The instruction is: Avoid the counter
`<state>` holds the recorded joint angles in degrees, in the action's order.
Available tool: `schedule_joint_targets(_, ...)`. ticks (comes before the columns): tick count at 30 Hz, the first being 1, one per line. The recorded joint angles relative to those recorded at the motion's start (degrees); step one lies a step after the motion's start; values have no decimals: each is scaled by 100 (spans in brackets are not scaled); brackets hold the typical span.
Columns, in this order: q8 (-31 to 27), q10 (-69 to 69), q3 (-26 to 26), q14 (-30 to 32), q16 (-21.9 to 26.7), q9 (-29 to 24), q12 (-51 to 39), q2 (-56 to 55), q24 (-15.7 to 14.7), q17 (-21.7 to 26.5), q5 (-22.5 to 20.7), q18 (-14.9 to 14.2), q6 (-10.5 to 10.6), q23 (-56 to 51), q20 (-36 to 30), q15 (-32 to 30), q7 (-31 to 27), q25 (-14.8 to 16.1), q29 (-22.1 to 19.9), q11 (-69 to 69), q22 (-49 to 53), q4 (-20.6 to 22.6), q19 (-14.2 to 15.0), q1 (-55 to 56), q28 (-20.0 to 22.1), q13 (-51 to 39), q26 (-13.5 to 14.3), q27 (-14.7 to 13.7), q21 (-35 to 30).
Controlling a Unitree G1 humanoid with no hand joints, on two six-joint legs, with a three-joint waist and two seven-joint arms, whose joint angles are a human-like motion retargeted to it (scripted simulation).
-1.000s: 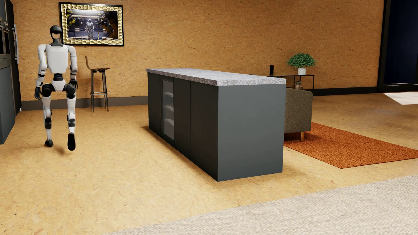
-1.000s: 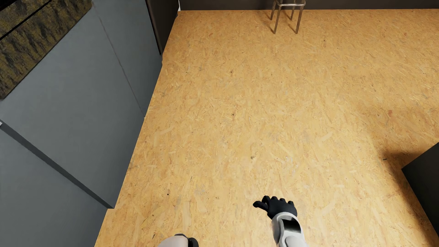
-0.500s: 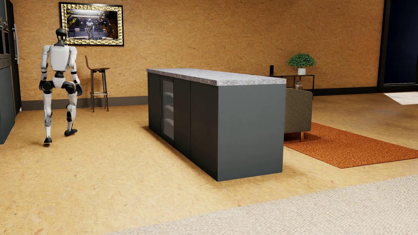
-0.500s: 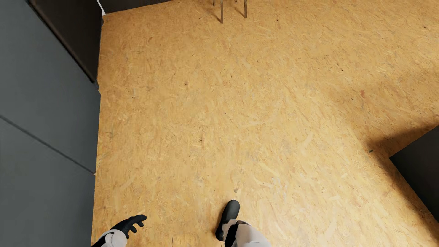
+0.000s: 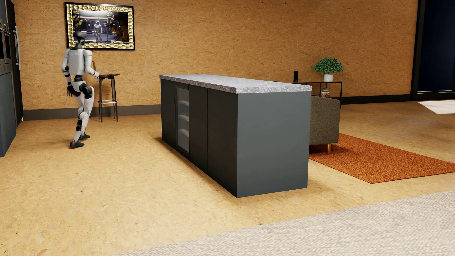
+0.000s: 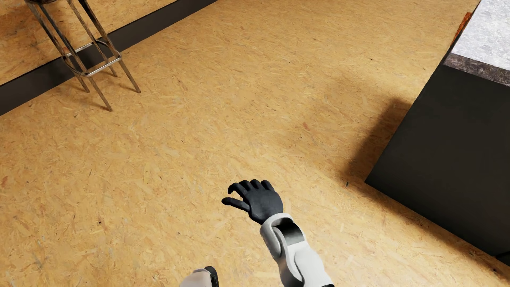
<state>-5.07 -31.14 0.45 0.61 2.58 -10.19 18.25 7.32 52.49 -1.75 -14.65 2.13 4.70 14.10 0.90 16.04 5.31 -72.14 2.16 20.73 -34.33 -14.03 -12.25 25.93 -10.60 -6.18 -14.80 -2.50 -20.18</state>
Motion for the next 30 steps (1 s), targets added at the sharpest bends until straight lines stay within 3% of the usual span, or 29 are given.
schedule_joint_targets(1, -166, 1494, -9, 1, 61, 5, -42, 220, 117, 44, 20, -203, 6, -260, -135, 65, -176, 978, 83, -150, -1, 237, 27, -134, -42, 16, -13, -37, 38)
schedule_joint_targets(2, -273, 2200, -32, -196, 153, -8, -95, 451, 302, 149, 36, -704, 12, -480, -294, 112, -200, 1669, 174, -245, -17, 394, 42, -66, -143, 77, -12, 19, 57)
schedule_joint_targets(3, -302, 2326, -62, -255, 189, -23, -160, 668, 438, 312, 84, -778, 19, -647, -374, 140, 20, 1945, 66, -256, -30, 502, 82, 9, -236, 182, -58, 141, 112)
schedule_joint_targets(4, -315, 2096, -67, 51, 144, -34, -202, 878, 410, 466, 167, -383, 9, -650, -286, 141, 80, 1982, -2, -235, -5, 613, 142, 28, -234, 322, -119, 340, 195)
schedule_joint_targets(6, -279, 1056, -17, 837, -76, -52, -110, 1243, 105, 654, 361, -209, -78, -37, 179, -221, -24, 1546, -148, 174, 146, 717, 131, 73, -5, 554, -281, 997, 391)
schedule_joint_targets(7, -223, 482, 14, 564, -212, -68, 32, 1272, -119, 674, 491, -173, -157, 658, 457, -637, 129, 1249, -120, 624, 247, 654, 171, 55, 147, 592, -314, 1436, 464)
schedule_joint_targets(8, -96, -30, 55, 101, -325, -93, 167, 1054, -324, 583, 648, -109, -248, 1573, 711, -1130, 311, 1110, -96, 1428, 303, 575, 452, 5, 282, 577, -334, 1938, 684)
schedule_joint_targets(9, 141, -297, 113, -230, -414, -113, 228, 597, -438, 513, 876, -142, -339, 2622, 876, -1563, 517, 929, 146, 2544, 231, 533, 1097, -128, 365, 509, -380, 2703, 908)
schedule_joint_targets(10, 444, -384, 167, -484, -475, -124, 200, 21, -462, 660, 1228, -160, -434, 3754, 951, -2111, 727, 344, 578, 3651, 68, 512, 1645, -328, 402, 435, -448, 3030, 1067)
schedule_joint_targets(11, 732, -384, 192, -700, -397, -133, 79, -574, -351, 765, 1644, -150, -533, 4457, 941, -2356, 901, -442, 1432, 4517, -134, 524, 1576, -546, 324, 452, -530, 3087, 522)
schedule_joint_targets(12, 994, -338, 174, -890, -238, -141, -56, -1127, -119, 1014, 1982, -142, -629, 4613, 821, -2048, 1022, -1172, 2024, 5099, -307, 547, 1320, -778, 172, 594, -530, 2369, -93)
schedule_joint_targets(13, 1228, -228, 111, -1029, -80, -144, -182, -1634, 83, 1277, 2238, -144, -715, 4305, 752, -1855, 1107, -1467, 1987, 5437, -428, 604, 1245, -1013, 90, 873, -421, 1578, -181)
schedule_joint_targets(14, 1384, -77, 21, -1133, -37, -141, -264, -2093, 172, 1366, 2364, -164, -787, 3939, 689, -1849, 1170, -1089, 1754, 5528, -433, 685, 1232, -1266, 91, 1267, -379, 1257, 468)
schedule_joint_targets(15, 1483, 67, -69, -1239, 8, -133, -293, -2503, 182, 1280, 2404, -193, -840, 3578, 674, -1877, 1219, -419, 1526, 5349, -447, 768, 1339, -1518, 131, 1750, -265, 1266, 1400)
schedule_joint_targets(17, 1581, 306, -203, -1470, 37, -100, -498, -3129, 149, 723, 2385, -268, -905, 2944, 721, -1633, 1270, 968, 978, 4279, -455, 912, 1292, -1976, 165, 2482, -189, 1722, 2985)
schedule_joint_targets(18, 1722, 398, -249, -1587, 76, -83, -651, -3273, 153, 473, 2453, -312, -924, 2691, 685, -1607, 1277, 1393, 542, 3346, -461, 975, 1181, -2174, 177, 2727, -197, 1919, 3392)
schedule_joint_targets(19, 2015, 516, -287, -1679, 140, -63, -846, -3249, 185, 246, 2542, -363, -938, 2519, 615, -1634, 1275, 1612, 68, 2114, -499, 1021, 1201, -2359, 162, 2909, -224, 2091, 3574)
schedule_joint_targets(20, 2411, 632, -312, -1764, 201, -42, -1087, -3096, 238, 68, 2604, -414, -947, 2443, 509, -1888, 1251, 1627, -254, 650, -588, 1089, 1186, -2527, 141, 3048, -267, 2206, 3576)
schedule_joint_targets(21, 2662, 775, -336, -1831, 245, -30, -1341, -3036, 316, -66, 2605, -458, -950, 2449, 356, -2162, 1211, 1546, -314, -589, -729, 1183, 1211, -2713, 114, 3127, -289, 2401, 3505)
schedule_joint_targets(23, 2530, 989, -362, -2036, 289, -20, -1780, -3379, 484, -105, 2598, -555, -930, 2606, 48, -1561, 1183, 1070, 162, -1506, -979, 1356, 2035, -3123, 75, 3147, -281, 2482, 3066)
schedule_joint_targets(24, 2212, 1085, -370, -2127, 297, -24, -1855, -3602, 539, 4, 2599, -614, -897, 2724, -45, -1726, 1218, 607, 440, -1205, -950, 1380, 1582, -3376, 100, 3063, -235, 2291, 2691)
schedule_joint_targets(26, 2480, 1232, -407, -2197, 233, -14, -1782, -3633, 466, 154, 2796, -752, -837, 2651, -138, -1998, 1217, -298, 480, -547, -656, 1393, 936, -3906, 223, 2906, -61, 2105, 2289)
schedule_joint_targets(27, 2899, 1250, -440, -2102, 202, 6, -1740, -3517, 351, 18, 3042, -818, -797, 2379, -221, -2148, 1076, -370, 248, -206, -509, 1350, 551, -4108, 195, 2956, 27, 2129, 2493)
schedule_joint_targets(28, 3125, 1141, -491, -1889, 193, 27, -1645, -3381, 183, -203, 3189, -795, -733, 2082, -291, -2554, 932, -178, -3, 56, -337, 1267, 216, -4298, 158, 3009, 116, 2221, 2834)
schedule_joint_targets(30, 3185, 363, -550, -1265, 231, 27, -1186, -3252, -115, -565, 3089, -621, -492, 1945, -247, -1954, 830, 749, -244, 809, 107, 906, 215, -4323, 137, 2734, 108, 2311, 3442)
